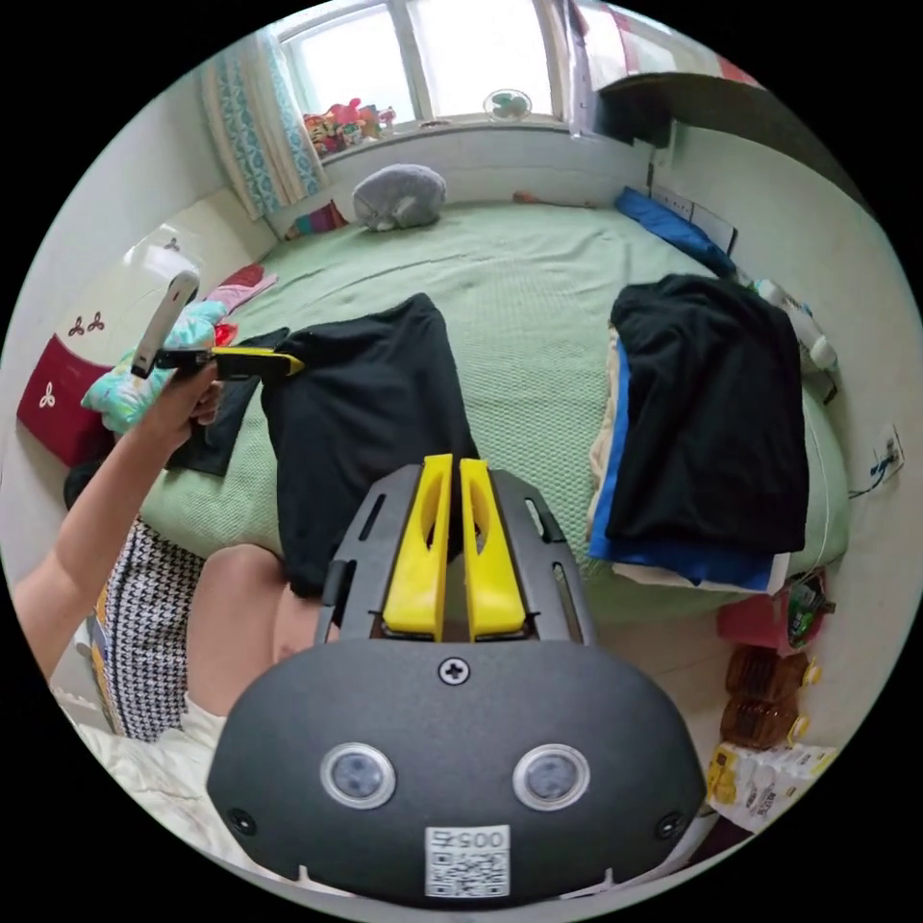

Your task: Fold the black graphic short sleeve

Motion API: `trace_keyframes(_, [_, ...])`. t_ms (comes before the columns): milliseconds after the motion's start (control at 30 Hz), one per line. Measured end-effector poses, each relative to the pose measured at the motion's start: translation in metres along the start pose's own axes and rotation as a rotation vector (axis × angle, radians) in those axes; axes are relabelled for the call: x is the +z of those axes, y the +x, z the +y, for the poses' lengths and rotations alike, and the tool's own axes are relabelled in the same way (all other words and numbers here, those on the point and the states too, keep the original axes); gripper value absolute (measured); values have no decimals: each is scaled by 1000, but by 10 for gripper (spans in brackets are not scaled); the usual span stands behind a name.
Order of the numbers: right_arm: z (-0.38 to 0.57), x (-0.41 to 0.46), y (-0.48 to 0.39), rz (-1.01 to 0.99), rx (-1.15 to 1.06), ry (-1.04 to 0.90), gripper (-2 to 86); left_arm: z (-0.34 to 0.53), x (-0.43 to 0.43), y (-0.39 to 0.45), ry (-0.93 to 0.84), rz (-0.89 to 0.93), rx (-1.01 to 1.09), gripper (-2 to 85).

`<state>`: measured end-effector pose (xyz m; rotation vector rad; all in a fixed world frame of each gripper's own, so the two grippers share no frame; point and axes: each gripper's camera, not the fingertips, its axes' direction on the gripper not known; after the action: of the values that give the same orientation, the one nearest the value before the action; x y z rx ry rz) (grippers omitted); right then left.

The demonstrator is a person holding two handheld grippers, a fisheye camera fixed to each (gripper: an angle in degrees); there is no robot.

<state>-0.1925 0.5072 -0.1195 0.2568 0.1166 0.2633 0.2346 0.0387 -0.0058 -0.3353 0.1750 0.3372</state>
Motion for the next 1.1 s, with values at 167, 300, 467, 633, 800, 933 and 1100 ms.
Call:
trace_keyframes(167, [-4,-36,-55,-56,-95,66,-15,13,-66,-15,23,-123,27,66])
trace_keyframes(300, [-13,-56,-97,-105,-176,118,-16,32,-104,-41,38,-181,-16,66])
trace_keyframes(467, [-36,-71,-161,-134,-293,188,-16,69,-163,-89,60,-251,-134,66])
trace_keyframes(633, [-40,-61,-180,-140,-303,170,-16,103,-155,-104,48,-211,-180,67])
trace_keyframes(800, [-36,-50,-154,-78,-242,117,-16,100,-129,-89,60,-89,-171,66])
trace_keyframes(933, [-31,-50,-111,-26,-151,93,-15,72,-110,-50,75,-48,-100,66])
trace_keyframes(1100, [-19,-38,-58,23,-22,58,-15,44,-69,-7,35,4,-40,68])
